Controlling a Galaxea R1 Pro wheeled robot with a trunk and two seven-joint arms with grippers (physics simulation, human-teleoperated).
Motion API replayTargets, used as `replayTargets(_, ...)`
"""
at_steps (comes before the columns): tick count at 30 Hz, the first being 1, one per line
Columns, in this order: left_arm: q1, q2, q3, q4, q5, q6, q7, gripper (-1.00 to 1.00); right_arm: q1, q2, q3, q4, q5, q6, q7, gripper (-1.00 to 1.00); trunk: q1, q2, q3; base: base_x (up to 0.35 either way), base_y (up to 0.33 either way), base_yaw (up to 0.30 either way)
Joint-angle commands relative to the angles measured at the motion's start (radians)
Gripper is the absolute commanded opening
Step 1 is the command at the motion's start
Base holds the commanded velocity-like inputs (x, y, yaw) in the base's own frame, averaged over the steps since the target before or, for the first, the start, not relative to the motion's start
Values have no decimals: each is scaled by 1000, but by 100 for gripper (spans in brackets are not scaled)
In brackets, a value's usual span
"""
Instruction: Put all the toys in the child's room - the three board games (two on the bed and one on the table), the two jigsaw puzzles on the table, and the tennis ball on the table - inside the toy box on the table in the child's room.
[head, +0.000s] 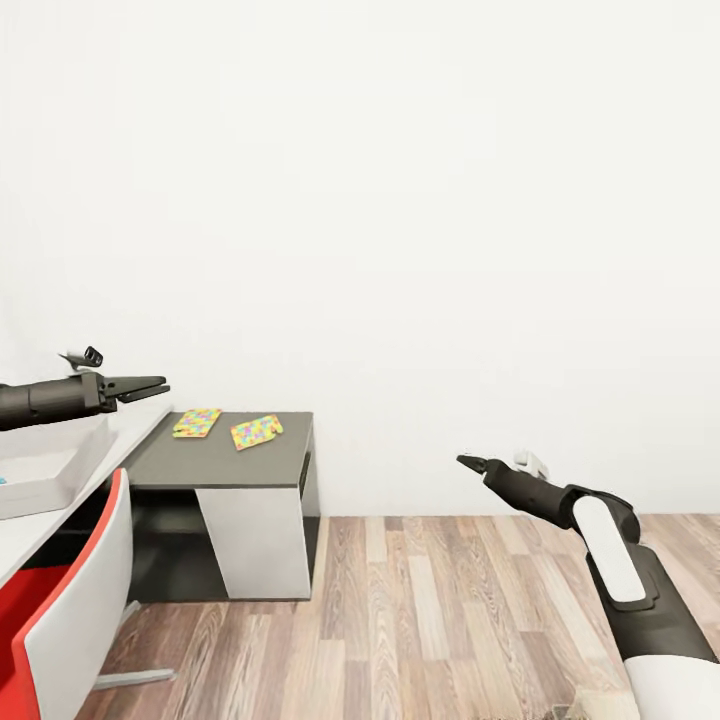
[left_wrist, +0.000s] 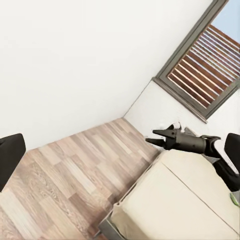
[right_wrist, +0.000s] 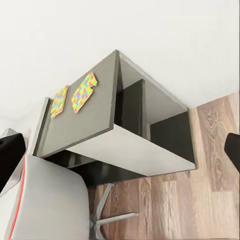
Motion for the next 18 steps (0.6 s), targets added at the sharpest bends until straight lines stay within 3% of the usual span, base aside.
replayTargets(1,1,1,0,0,0,10,-4,100,18,0,0,0,20,-7,6,100,1,-2,-1,0,0,-228)
replayTargets(5,4,1,0,0,0,9,-4,100,80,2,2,-7,70,-35,6,100,1,-2,4,0,0,-224)
replayTargets(8,5,1,0,0,-1,8,-4,100,115,5,3,-15,84,-42,7,100,1,-2,7,0,0,-221)
replayTargets(18,12,-2,-1,5,-2,-2,-4,100,196,11,27,-36,94,-57,7,100,1,-2,19,0,0,-218)
